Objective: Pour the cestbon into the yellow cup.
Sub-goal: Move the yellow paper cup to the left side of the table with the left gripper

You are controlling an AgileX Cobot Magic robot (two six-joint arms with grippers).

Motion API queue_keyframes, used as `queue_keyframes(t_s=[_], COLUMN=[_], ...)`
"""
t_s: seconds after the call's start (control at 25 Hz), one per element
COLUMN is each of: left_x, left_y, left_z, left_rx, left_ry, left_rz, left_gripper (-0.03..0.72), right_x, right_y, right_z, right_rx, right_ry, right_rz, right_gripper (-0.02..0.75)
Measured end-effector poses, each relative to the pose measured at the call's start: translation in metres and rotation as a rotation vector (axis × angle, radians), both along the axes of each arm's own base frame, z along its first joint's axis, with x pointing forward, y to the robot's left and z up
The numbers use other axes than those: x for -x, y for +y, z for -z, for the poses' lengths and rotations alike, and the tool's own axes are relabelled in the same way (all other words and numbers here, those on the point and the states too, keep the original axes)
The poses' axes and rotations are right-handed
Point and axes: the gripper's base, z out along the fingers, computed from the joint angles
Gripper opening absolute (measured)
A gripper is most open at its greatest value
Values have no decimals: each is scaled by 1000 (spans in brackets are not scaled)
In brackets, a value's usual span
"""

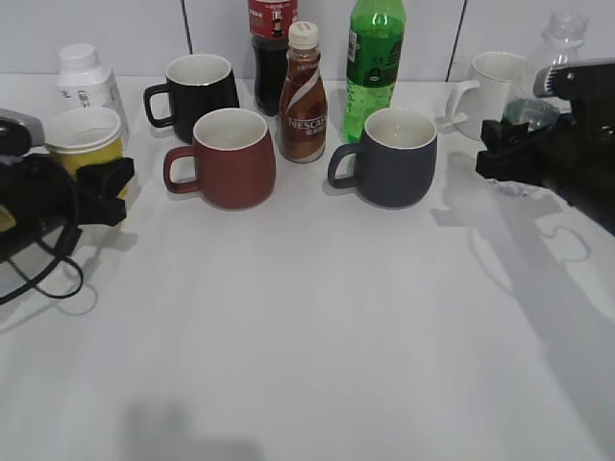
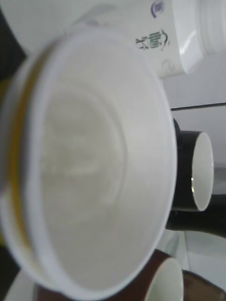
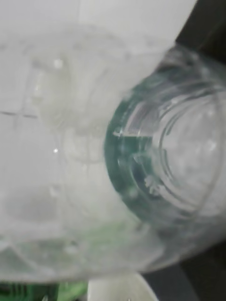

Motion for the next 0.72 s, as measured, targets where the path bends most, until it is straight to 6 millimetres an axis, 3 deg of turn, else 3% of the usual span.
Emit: queue_keyframes(t_s=[0.44, 0.72], left_x=[-21, -22], left_y=[-3, -2], left_z=[27, 30], left_rx=[16, 14], left_ry=[5, 3], left_rz=[-3, -12], left_gripper=[361, 466], right_x=[-9, -10], right_y=[1, 1], right_z=[25, 29], right_rx=[26, 30], right_ry=[20, 24], right_rz=[9, 9], right_gripper=[466, 466])
